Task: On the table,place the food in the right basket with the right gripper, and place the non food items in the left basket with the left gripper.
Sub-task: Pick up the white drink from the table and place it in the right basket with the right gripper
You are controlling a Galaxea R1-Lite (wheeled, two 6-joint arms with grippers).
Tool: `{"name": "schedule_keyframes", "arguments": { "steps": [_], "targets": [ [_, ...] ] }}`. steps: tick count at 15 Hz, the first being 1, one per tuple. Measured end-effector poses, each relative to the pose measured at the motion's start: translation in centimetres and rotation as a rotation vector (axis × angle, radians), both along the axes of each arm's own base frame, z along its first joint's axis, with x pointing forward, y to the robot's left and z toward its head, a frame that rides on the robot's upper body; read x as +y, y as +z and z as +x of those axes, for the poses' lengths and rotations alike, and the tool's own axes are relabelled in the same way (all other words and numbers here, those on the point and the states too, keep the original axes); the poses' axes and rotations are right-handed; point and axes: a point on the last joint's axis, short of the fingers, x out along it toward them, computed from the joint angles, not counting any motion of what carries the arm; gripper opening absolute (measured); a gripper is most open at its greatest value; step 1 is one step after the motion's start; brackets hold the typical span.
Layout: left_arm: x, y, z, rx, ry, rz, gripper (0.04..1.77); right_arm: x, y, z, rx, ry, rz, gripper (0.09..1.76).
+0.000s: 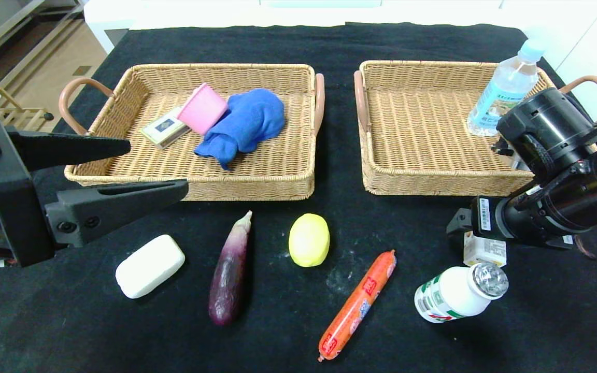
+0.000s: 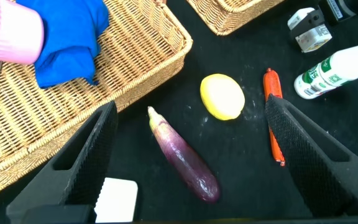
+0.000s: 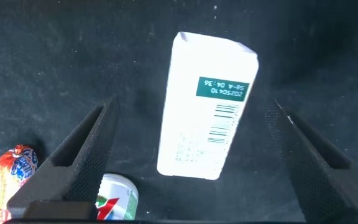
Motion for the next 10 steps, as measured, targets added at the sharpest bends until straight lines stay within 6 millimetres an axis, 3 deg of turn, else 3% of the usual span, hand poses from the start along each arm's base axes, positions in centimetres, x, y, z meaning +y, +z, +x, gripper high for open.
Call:
{"name": "schedule_keyframes", "arguments": {
  "steps": [10],
  "targets": [
    [0.01,0.01,-0.02,0.000,0.000,-0.002,1.72,0.24,-0.72,0.50,0.027,-0.012,0.015,1.71]
  ]
}}
